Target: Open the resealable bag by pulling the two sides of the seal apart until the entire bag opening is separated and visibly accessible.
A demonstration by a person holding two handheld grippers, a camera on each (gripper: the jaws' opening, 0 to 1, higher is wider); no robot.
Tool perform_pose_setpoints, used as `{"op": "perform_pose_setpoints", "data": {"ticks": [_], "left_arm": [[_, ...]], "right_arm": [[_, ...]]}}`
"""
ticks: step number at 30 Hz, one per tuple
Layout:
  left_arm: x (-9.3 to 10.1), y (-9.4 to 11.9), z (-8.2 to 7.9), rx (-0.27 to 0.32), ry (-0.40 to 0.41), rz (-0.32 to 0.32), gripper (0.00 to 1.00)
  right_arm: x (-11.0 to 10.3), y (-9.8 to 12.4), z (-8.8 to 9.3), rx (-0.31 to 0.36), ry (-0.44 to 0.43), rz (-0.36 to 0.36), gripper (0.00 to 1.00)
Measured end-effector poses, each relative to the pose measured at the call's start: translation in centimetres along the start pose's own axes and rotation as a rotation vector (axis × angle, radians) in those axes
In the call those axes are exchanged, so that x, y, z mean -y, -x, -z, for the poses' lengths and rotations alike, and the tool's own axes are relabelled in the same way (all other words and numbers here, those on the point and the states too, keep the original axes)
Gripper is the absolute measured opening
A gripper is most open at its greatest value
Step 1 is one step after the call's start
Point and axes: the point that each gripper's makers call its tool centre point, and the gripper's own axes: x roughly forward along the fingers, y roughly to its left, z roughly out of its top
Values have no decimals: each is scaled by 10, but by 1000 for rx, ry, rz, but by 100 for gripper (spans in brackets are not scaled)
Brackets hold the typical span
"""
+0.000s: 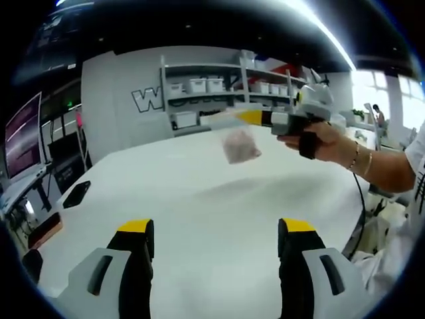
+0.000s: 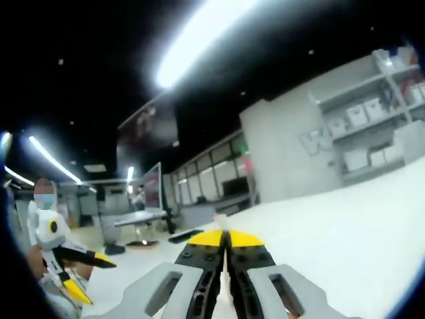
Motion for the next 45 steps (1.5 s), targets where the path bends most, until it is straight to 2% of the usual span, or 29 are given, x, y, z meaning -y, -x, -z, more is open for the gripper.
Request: {"op": "perform_pose_setpoints", "data": {"ticks": [30, 45], "left_arm": [[10, -7, 13, -23, 14, 28, 73], [6, -10, 17, -27, 28, 25, 73]], "right_arm": [[-10, 40, 14, -8, -33, -24, 0], [-34, 58, 16, 2, -54, -56, 0]]}}
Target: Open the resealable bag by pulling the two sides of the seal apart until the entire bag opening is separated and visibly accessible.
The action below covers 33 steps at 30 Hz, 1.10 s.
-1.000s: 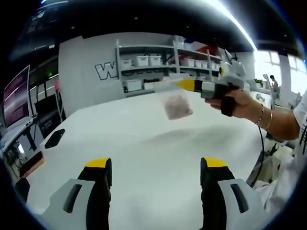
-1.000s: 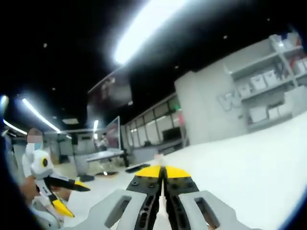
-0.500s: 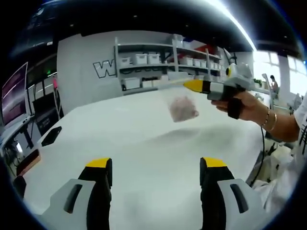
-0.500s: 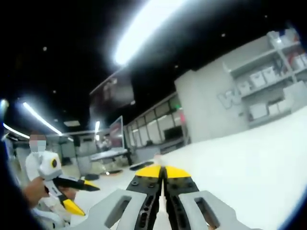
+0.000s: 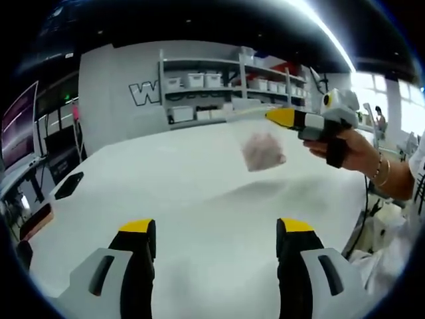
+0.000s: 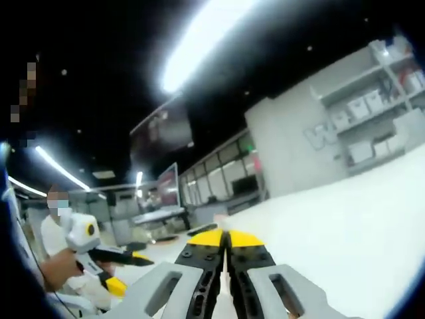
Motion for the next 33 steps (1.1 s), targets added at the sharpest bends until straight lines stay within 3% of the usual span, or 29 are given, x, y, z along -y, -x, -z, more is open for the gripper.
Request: {"op": "perform_pose_setpoints", "data": {"ticks": [19, 33], "left_arm": [[4, -1, -1, 8, 3, 13, 73], [14, -1, -1, 13, -1, 40, 70]], "right_arm": [[-33, 22, 5, -1, -20, -52, 0], [-34, 36, 12, -8, -47, -57, 0]]}}
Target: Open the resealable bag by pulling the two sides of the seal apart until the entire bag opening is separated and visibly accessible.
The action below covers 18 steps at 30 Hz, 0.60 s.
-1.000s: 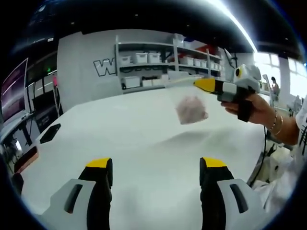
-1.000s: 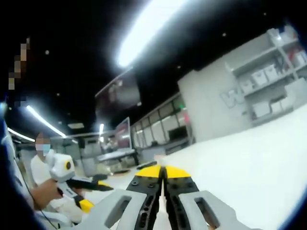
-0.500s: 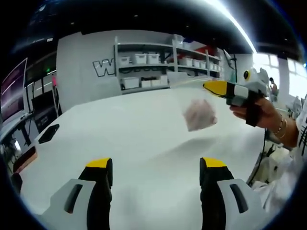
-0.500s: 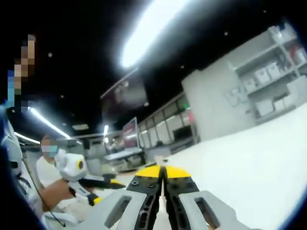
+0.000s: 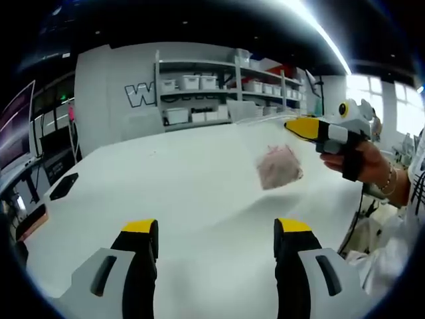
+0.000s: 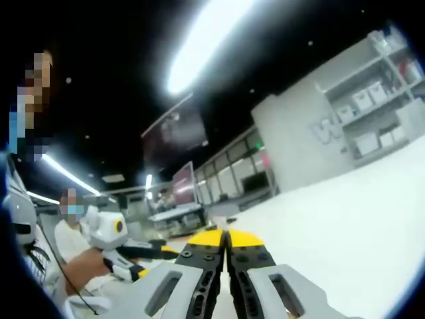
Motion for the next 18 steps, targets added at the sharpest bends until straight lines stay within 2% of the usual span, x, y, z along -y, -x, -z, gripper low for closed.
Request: {"op": "perform_pose_setpoints", "data": {"ticks": [12, 18], "left_arm": [[6, -3, -1, -5, -6, 10, 70], [8, -2, 0, -8, -9, 16, 69]], "right_arm": [[2, 10, 1, -5, 1, 2, 0], [1, 16, 6, -27, 58, 14, 0]]}}
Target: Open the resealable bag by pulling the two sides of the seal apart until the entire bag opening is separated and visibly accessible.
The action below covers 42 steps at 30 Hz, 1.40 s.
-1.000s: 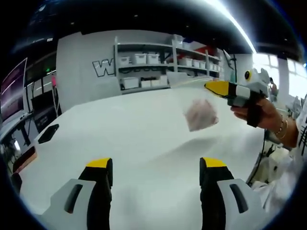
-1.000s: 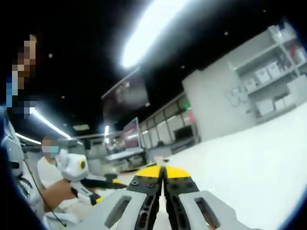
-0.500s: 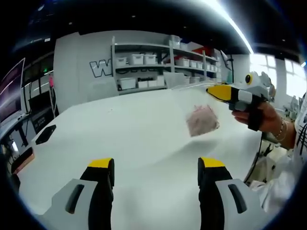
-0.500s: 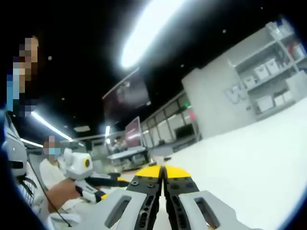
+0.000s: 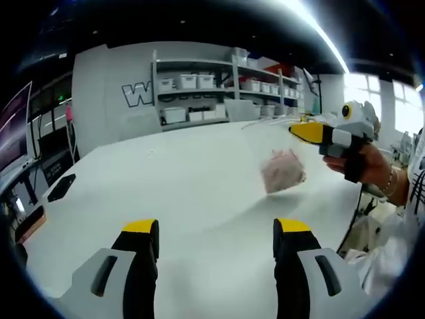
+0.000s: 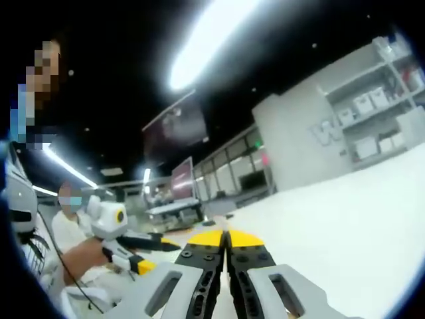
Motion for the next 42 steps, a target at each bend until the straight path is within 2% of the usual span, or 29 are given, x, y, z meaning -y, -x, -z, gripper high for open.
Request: {"op": "perform_pose_setpoints", "data": {"ticks": [9, 14, 26, 33, 38, 42], "left_arm": [[2, 1, -1, 0, -6, 12, 69], [0, 4, -1, 2, -14, 17, 67], [9, 13, -8, 55, -97, 62, 50], [25, 13, -16, 113, -254, 115, 37], [36, 13, -18, 145, -291, 154, 33], [39, 16, -27, 196, -369, 151, 30]], "right_arm": [[-9, 4, 10, -32, 46, -14, 0], [-22, 1, 16, -62, 89, -48, 0], [-40, -6, 31, -118, 160, -105, 0], [-47, -7, 40, -149, 172, -127, 0], [-52, -7, 46, -171, 182, -142, 0], [-55, -7, 51, -189, 194, -154, 0]]}}
